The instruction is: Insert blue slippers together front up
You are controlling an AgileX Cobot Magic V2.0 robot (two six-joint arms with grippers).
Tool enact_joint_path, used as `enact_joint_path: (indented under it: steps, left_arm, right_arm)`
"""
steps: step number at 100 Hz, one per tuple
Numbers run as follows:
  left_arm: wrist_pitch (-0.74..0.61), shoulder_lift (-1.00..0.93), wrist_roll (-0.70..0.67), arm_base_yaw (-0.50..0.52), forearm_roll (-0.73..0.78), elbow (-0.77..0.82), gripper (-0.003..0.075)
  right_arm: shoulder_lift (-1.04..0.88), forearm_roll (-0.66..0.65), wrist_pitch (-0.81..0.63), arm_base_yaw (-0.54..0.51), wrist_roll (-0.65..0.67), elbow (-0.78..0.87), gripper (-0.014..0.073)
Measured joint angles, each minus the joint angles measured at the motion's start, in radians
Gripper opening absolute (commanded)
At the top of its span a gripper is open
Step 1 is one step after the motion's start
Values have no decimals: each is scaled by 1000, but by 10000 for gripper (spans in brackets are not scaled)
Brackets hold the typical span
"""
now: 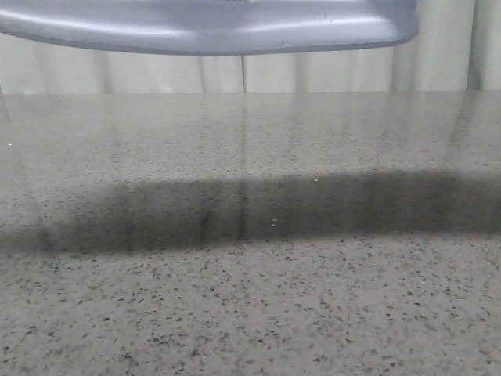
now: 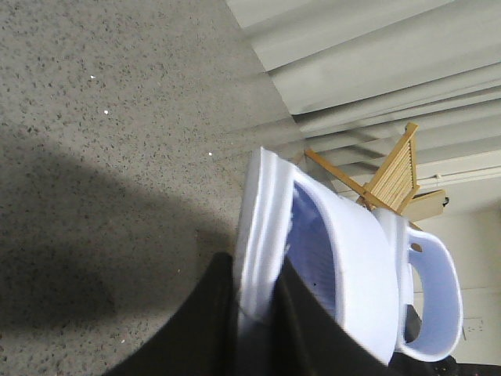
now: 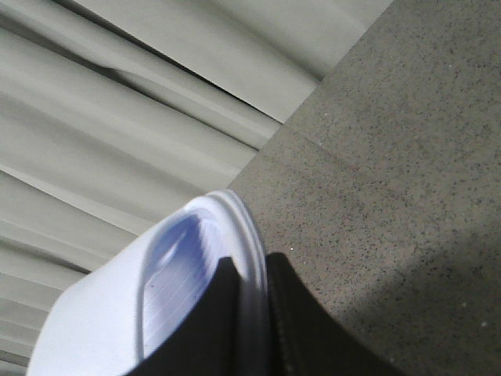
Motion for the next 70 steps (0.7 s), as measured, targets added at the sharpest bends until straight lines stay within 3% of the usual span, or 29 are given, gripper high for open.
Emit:
enact_joint_path:
  steps: [70]
  left_arm:
    - [41, 0, 0, 0, -55, 0, 16]
  right_arm:
    - [10, -28, 27, 0, -2, 0, -95]
